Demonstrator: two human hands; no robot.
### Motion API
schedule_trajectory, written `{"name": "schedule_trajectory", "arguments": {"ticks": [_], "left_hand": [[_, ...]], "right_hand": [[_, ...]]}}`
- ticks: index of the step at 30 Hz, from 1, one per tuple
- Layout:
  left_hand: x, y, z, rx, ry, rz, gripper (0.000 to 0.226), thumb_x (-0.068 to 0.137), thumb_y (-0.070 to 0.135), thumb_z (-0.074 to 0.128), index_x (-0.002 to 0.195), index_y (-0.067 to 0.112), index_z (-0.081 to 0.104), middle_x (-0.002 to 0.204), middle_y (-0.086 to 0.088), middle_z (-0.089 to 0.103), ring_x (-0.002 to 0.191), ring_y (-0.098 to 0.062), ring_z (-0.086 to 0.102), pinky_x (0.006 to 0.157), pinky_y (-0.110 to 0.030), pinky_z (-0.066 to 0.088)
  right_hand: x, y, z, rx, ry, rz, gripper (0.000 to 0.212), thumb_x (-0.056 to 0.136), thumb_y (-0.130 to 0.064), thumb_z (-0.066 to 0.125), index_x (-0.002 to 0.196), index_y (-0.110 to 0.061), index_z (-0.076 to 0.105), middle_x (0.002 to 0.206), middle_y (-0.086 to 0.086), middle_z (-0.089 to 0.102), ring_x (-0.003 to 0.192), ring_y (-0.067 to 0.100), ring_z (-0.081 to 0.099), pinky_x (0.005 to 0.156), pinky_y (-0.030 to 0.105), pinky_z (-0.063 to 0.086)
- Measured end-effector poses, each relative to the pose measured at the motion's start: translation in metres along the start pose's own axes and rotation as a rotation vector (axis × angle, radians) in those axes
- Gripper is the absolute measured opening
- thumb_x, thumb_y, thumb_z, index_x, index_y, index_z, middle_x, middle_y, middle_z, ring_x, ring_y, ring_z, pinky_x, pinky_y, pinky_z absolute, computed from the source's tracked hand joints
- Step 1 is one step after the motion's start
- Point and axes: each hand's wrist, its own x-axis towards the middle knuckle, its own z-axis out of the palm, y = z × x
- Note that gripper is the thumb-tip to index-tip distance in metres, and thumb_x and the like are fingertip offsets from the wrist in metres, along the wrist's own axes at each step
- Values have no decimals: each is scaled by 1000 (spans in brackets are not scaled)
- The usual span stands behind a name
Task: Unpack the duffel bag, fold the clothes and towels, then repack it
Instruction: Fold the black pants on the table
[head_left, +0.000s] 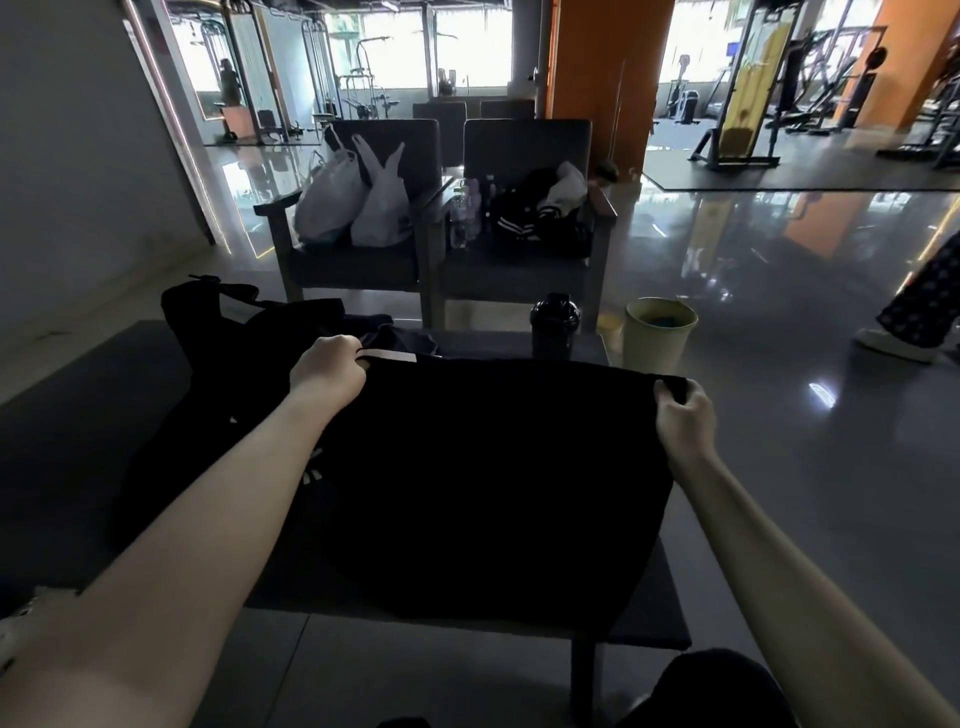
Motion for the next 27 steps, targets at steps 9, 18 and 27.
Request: {"name": "schedule_trajectory", "arguments": {"ticks": [9, 18, 27], "left_hand": [[81, 6, 67, 12, 58, -90, 19, 93, 7, 43, 100, 7, 61, 98, -16, 63, 91, -36, 60, 66, -35, 42], [135, 7, 132, 109, 141, -30, 29, 98, 17, 41, 120, 10, 59, 114, -14, 63, 111, -34, 54, 92, -43, 37], [53, 20, 200, 150, -418, 226, 50, 100, 46, 32, 147, 27, 32, 156, 8, 24, 145, -13, 15, 115, -45, 7]], "right_hand": [[72, 23, 60, -180, 59, -75, 19, 94, -25, 55, 99, -9, 64, 90, 5, 64, 87, 23, 60, 78, 36, 47], [116, 55, 107, -232, -100, 49, 32, 89, -29, 58, 114, -9, 54, 91, 0, 61, 83, 20, 60, 71, 30, 44], [65, 80, 81, -423, -398, 75, 86, 81, -7, 57, 151, -28, 11, 101, -2, 50, 62, -2, 49, 51, 12, 41]]}}
